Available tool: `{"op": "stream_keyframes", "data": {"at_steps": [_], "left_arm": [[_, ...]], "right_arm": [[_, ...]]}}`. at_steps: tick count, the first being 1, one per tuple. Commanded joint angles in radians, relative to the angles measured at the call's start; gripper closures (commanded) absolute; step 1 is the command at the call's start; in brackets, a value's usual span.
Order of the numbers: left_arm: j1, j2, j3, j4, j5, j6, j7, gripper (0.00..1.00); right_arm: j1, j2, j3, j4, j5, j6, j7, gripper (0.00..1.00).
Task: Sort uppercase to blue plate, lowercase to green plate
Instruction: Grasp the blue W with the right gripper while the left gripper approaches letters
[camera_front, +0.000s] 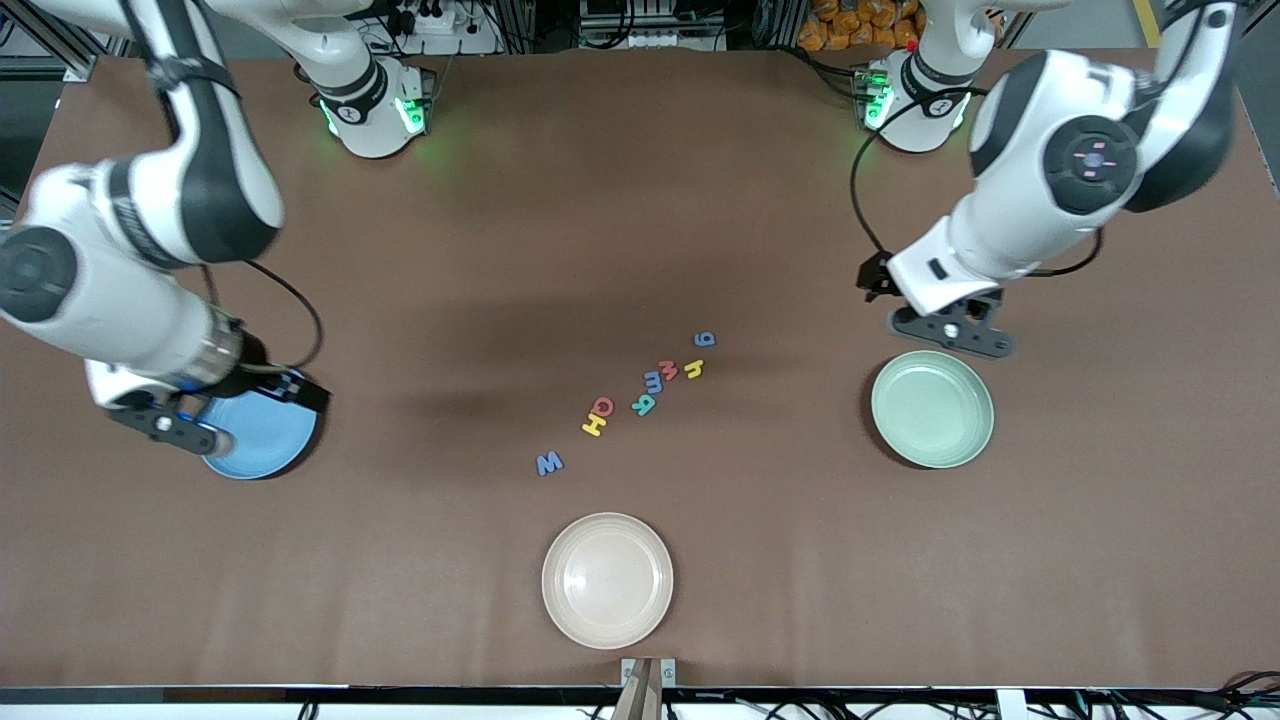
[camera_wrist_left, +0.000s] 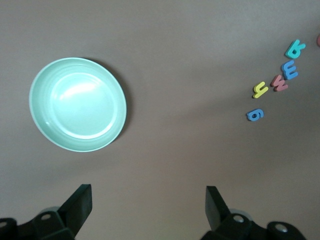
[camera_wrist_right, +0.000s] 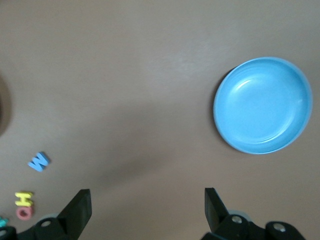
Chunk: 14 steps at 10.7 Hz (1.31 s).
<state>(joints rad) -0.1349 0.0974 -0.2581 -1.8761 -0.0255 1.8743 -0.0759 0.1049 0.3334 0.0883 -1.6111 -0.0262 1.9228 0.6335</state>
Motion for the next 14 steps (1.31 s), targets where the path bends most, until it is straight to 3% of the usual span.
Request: {"op": "stream_keyframes", "data": {"at_steps": [1, 6, 9, 14], "left_arm": [[0.011, -0.051, -0.048, -0.130, 0.007, 0.107, 0.024, 0.00], [0.009, -0.048, -0.122, -0.294, 0.007, 0.310, 0.025, 0.00], [0.008, -0.036, -0.133, -0.363, 0.006, 0.432, 0.024, 0.00], [0.006, 0.015, -0.196, -0.417, 0.004, 0.630, 0.002, 0.00]], "right_arm": [[0.047, 0.117, -0.001, 0.077, -0.023, 0.048, 0.200, 0.00], [0.162, 0.321, 0.001, 0.255, -0.018, 0.128, 0.585, 0.00], [0.190, 0.392, 0.001, 0.261, -0.014, 0.209, 0.840, 0.00], [0.251, 0.501, 0.004, 0.290, -0.006, 0.323, 1.017, 0.00]]}}
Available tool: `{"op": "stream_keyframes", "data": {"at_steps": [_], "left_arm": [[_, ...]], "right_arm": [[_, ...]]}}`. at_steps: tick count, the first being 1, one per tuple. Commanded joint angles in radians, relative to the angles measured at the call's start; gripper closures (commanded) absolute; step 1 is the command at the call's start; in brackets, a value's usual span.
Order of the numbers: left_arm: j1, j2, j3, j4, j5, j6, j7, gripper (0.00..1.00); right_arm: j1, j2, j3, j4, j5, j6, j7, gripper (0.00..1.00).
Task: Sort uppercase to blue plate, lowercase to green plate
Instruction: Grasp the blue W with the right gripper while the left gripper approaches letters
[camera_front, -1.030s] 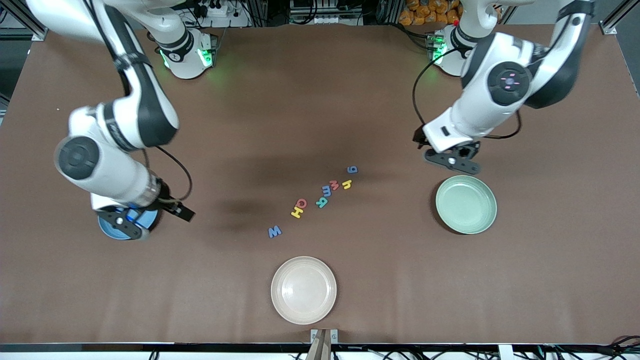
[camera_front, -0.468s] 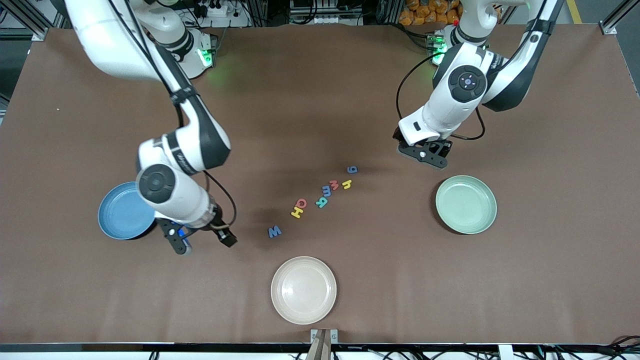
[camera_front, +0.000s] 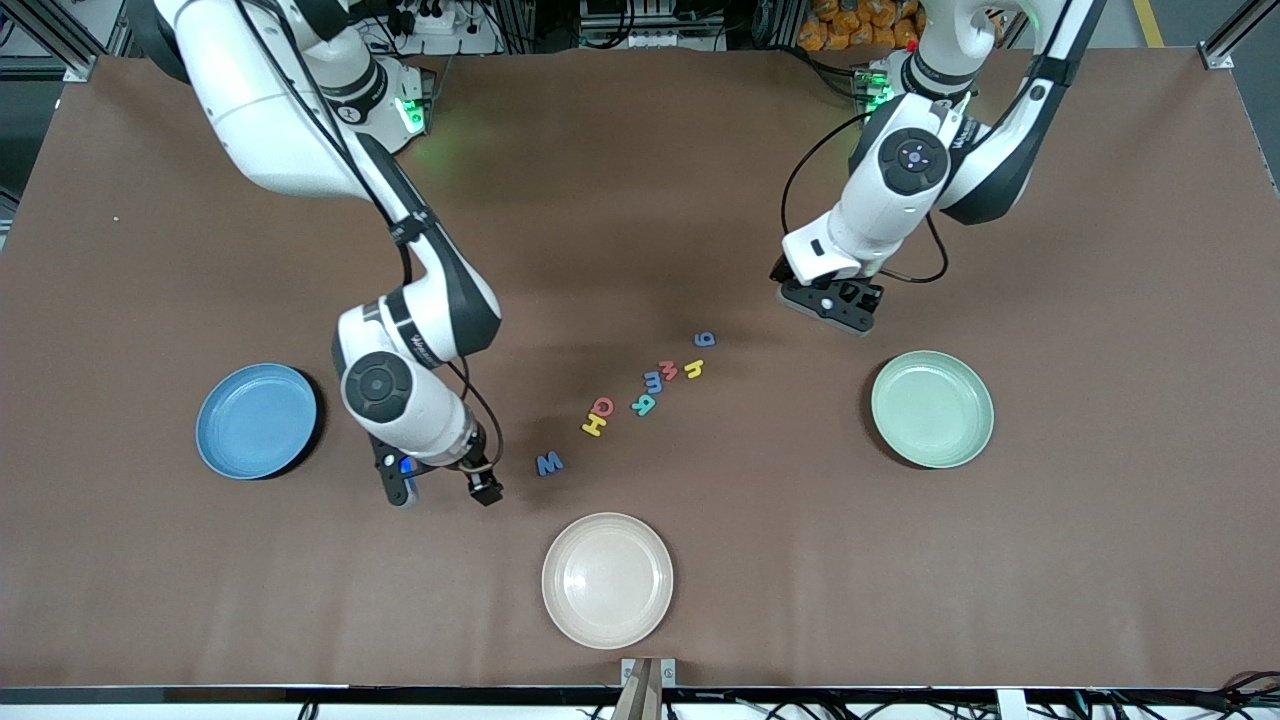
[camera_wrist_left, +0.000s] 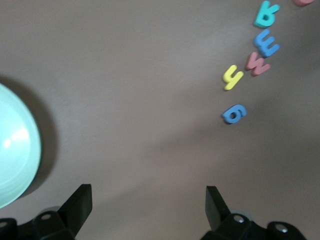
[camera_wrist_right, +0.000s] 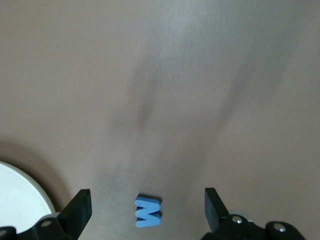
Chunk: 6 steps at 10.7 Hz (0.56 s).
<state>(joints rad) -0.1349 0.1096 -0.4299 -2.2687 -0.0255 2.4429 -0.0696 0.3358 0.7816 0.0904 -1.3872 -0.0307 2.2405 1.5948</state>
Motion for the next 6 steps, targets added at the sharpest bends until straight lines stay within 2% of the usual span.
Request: {"op": "stream_keyframes", "data": {"at_steps": [1, 3, 6], "left_arm": [[0.003, 0.019, -0.045, -0.031, 0.007, 0.088, -0.003, 0.00], [-0.021, 0.051, -0.082, -0.043, 0.024, 0.151, 0.001, 0.00], [-0.052, 0.125, -0.081, -0.054, 0.163, 0.274, 0.001, 0.00]], "right_arm": [[0.040, 0.079, 0.000, 0.091, -0.003, 0.005, 0.077, 0.00], [0.067, 0.140, -0.003, 0.135, -0.005, 0.007, 0.085, 0.00], [0.095, 0.197, -0.008, 0.180, -0.006, 0.007, 0.103, 0.00]]}}
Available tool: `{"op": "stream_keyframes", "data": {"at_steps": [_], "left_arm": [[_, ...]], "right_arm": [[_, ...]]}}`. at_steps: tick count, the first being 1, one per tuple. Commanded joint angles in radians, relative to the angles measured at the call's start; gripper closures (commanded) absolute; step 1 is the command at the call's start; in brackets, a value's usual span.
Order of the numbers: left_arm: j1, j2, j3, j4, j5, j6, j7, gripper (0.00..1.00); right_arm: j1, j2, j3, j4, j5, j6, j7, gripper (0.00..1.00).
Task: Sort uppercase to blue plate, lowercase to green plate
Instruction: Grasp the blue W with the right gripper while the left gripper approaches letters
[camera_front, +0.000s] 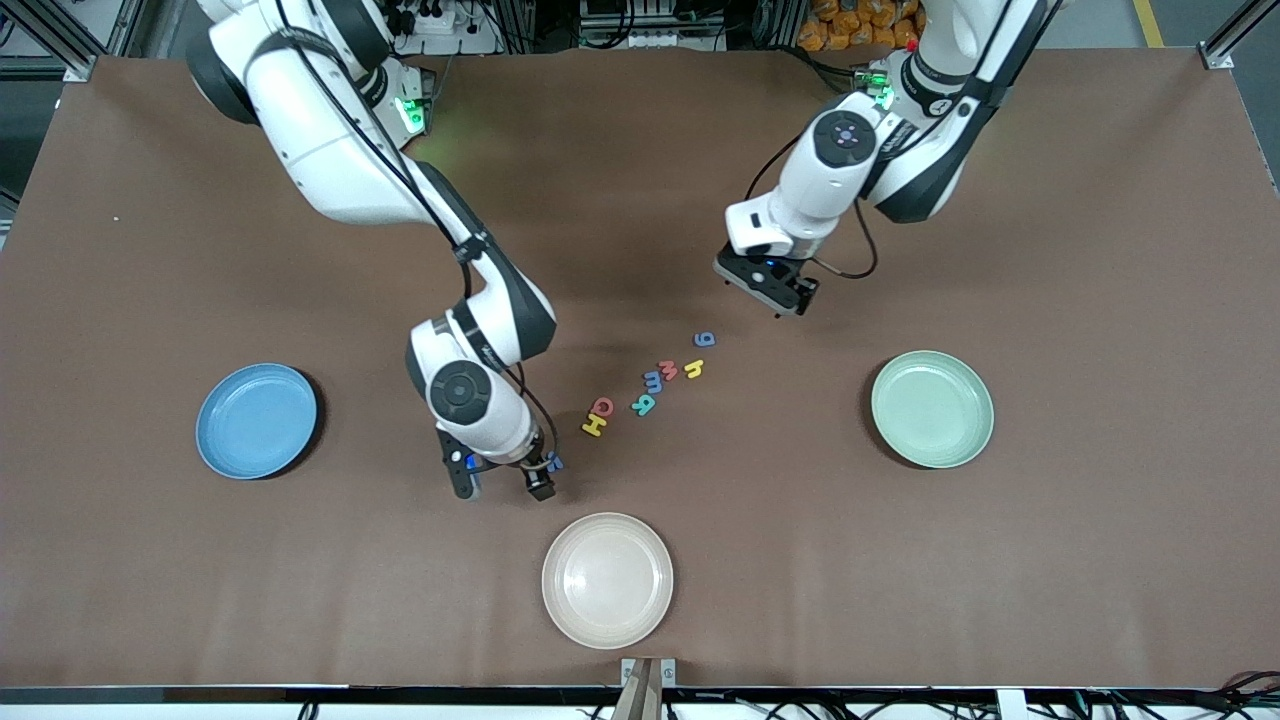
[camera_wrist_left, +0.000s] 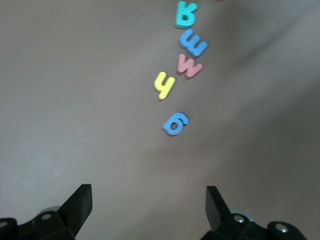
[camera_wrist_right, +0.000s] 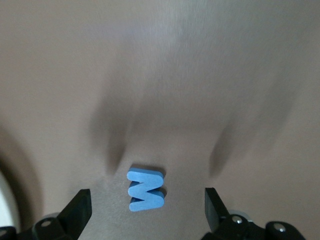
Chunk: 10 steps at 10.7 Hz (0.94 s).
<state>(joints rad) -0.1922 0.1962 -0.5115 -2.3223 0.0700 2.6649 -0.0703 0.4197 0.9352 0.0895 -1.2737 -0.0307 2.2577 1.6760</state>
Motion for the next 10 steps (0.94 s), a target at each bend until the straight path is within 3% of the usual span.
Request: {"op": "stream_keyframes", "data": {"at_steps": [1, 5, 6, 7, 8, 10], "left_arm": [[0.010, 0.055, 0.001, 0.000, 0.111, 0.067, 0.001, 0.00], [0.014, 0.113, 0.001, 0.012, 0.250, 0.113, 0.001, 0.00], [0.014, 0.130, 0.001, 0.026, 0.270, 0.113, 0.001, 0.00], [0.010, 0.141, 0.001, 0.037, 0.290, 0.113, 0.001, 0.00], [0.008, 0.158, 0.001, 0.049, 0.307, 0.113, 0.001, 0.00], [0.000, 0.190, 0.001, 0.076, 0.353, 0.113, 0.000, 0.00]], "right_arm": [[0.011, 0.051, -0.008, 0.069, -0.008, -0.007, 0.022, 0.00], [0.011, 0.068, -0.017, 0.076, -0.008, 0.016, 0.022, 0.00], [0.011, 0.070, -0.019, 0.076, -0.009, 0.016, 0.022, 0.25], [0.011, 0.070, -0.019, 0.076, -0.008, 0.017, 0.022, 0.74], [0.011, 0.070, -0.019, 0.076, -0.008, 0.025, 0.018, 1.00], [0.011, 0.070, -0.019, 0.076, -0.011, 0.026, 0.008, 1.00]]}}
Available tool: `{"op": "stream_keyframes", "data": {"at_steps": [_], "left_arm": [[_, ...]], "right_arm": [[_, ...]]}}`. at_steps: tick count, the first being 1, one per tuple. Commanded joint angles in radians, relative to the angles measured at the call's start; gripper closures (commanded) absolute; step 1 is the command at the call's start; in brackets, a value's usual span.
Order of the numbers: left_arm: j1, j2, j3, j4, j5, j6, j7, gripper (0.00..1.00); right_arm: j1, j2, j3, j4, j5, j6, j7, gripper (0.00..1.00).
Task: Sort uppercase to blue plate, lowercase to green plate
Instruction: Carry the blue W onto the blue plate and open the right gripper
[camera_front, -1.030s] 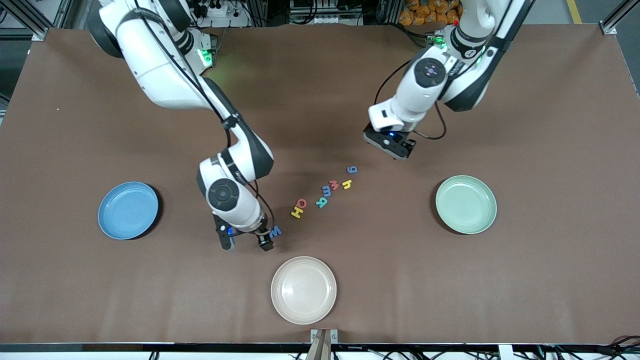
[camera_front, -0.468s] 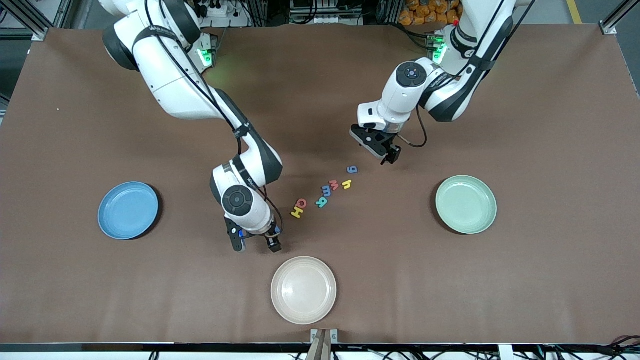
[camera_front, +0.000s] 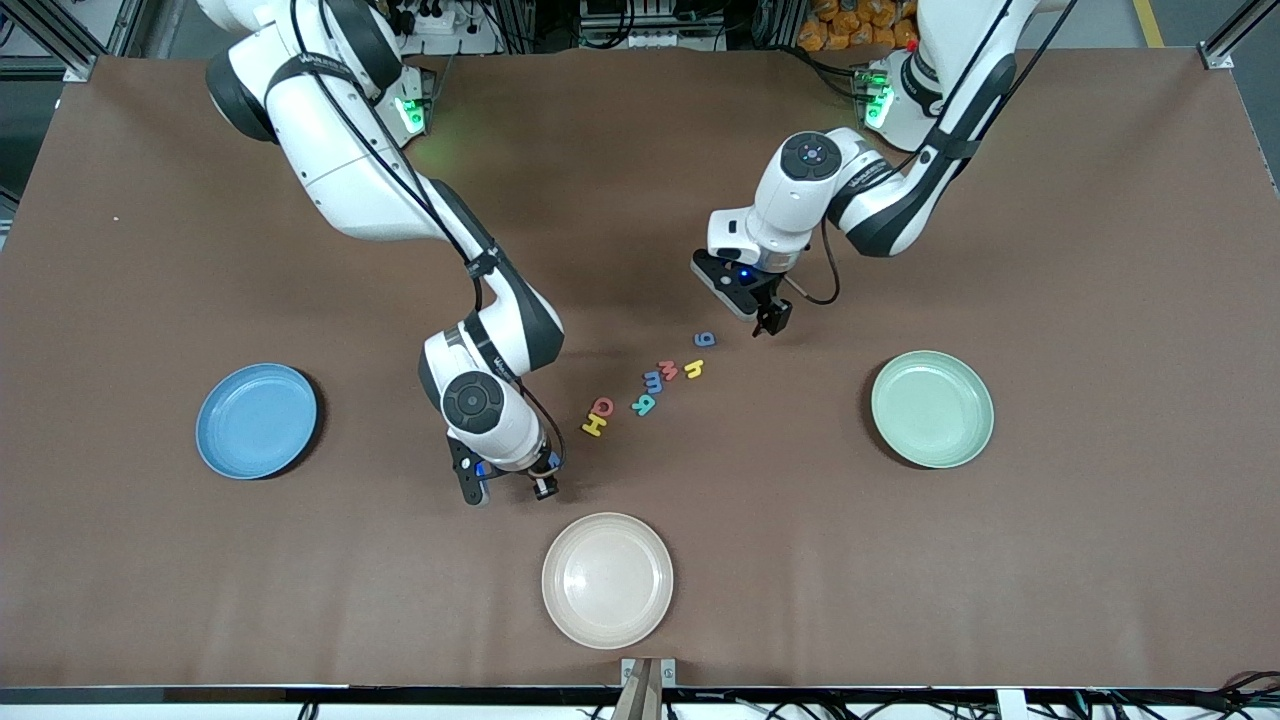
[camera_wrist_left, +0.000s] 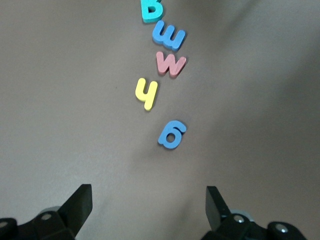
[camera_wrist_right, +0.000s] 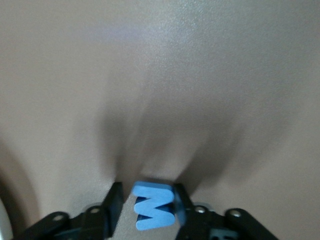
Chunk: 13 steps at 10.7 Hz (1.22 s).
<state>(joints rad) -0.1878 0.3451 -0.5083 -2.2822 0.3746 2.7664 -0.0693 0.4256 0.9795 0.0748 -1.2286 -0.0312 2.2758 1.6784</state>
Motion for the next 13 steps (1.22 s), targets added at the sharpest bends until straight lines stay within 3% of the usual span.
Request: {"op": "stream_keyframes", "data": {"at_steps": [1, 5, 13], "left_arm": [[-0.006, 0.060, -0.001, 0.049, 0.073, 0.012, -0.001, 0.00], [-0.028, 0.138, 0.004, 0.116, 0.139, 0.012, -0.003, 0.00], [-0.044, 0.207, 0.019, 0.144, 0.260, 0.007, -0.006, 0.05]], "right_arm": [[0.005, 0.024, -0.004, 0.031, -0.012, 0.007, 0.004, 1.00], [-0.048, -0.025, -0.003, 0.031, -0.006, -0.030, -0.101, 1.00], [-0.186, -0.117, -0.004, 0.011, -0.009, -0.357, -0.437, 1.00]]}}
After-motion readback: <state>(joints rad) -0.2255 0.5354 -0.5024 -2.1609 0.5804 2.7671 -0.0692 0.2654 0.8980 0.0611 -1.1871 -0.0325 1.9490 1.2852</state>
